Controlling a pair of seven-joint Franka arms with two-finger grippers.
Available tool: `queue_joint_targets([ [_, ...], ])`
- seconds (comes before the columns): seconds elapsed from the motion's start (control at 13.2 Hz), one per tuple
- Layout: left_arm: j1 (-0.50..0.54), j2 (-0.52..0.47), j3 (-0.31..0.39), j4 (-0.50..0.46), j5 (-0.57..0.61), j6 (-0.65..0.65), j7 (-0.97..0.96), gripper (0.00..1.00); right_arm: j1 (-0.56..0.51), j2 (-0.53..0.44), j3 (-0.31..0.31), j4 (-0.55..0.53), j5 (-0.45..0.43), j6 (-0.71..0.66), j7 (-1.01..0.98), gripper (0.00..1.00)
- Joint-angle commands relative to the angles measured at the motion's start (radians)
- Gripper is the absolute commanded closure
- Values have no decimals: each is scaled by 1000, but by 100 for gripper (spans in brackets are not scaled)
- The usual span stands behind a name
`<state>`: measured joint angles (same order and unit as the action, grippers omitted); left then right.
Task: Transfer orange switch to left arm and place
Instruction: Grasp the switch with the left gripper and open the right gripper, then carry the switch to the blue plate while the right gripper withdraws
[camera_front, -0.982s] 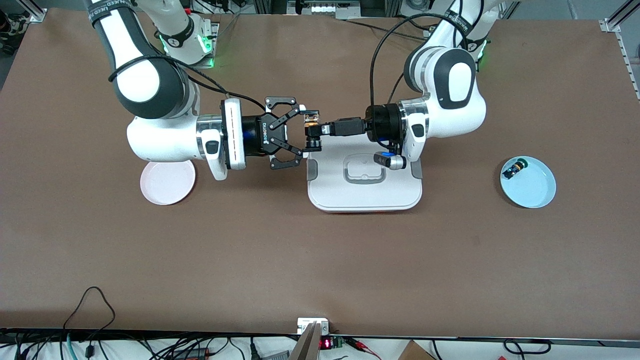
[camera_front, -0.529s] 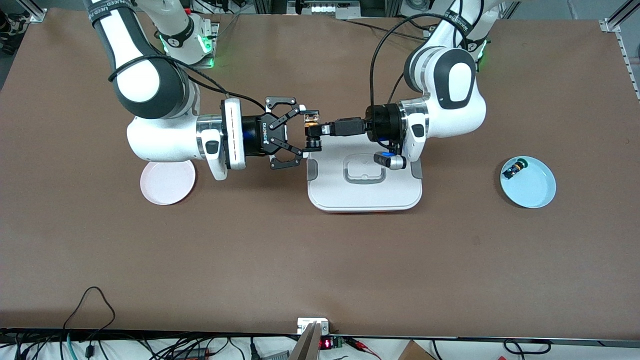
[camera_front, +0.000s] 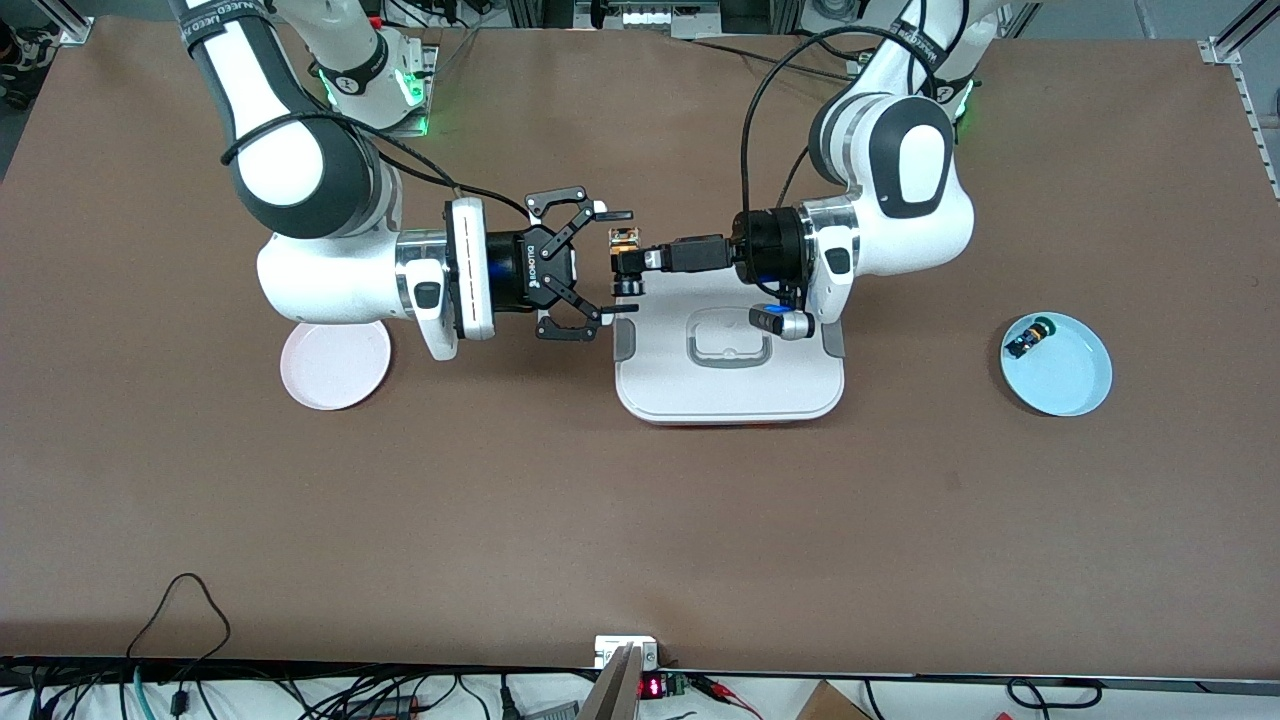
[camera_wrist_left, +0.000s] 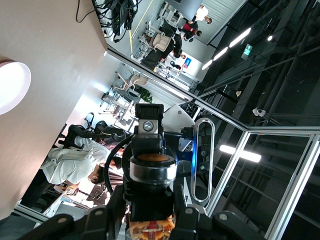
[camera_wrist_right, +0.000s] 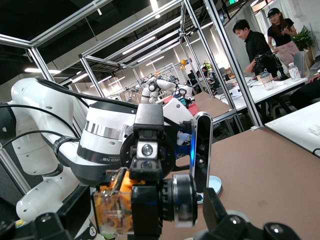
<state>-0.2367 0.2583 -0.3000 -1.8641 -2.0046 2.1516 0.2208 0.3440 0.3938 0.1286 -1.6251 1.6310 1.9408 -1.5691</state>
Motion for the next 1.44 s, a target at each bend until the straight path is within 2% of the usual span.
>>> queue_joint_targets([
  [0.0, 7, -14, 2, -7, 3, -9, 17, 100, 6, -19, -1, -12, -8, 12, 34, 0],
  [0.23, 26, -14, 4, -15, 58, -12, 14, 100, -6, -21, -1, -12, -10, 4, 35, 0],
  [0.45, 68, -20, 4, -20, 251, -28, 5, 100, -19, -21, -3, -12, -10, 0, 37, 0],
  [0.6, 123, -28, 7, -38, 353, -100, -23, 100, -32, -21, -3, -13, -11, -2, 37, 0],
  [0.91, 267, -45, 22, -38, 717, -287, -127, 100, -85, -23, -3, -27, -17, -71, 64, 0],
  [1.13, 298, -62, 97, -24, 1008, -401, -156, 100, -150, -47, -3, -29, -29, -164, 108, 0],
  [1.36, 350, -63, 146, -3, 1272, -504, -153, 100, -247, -85, -4, -29, -97, -308, 191, 0],
])
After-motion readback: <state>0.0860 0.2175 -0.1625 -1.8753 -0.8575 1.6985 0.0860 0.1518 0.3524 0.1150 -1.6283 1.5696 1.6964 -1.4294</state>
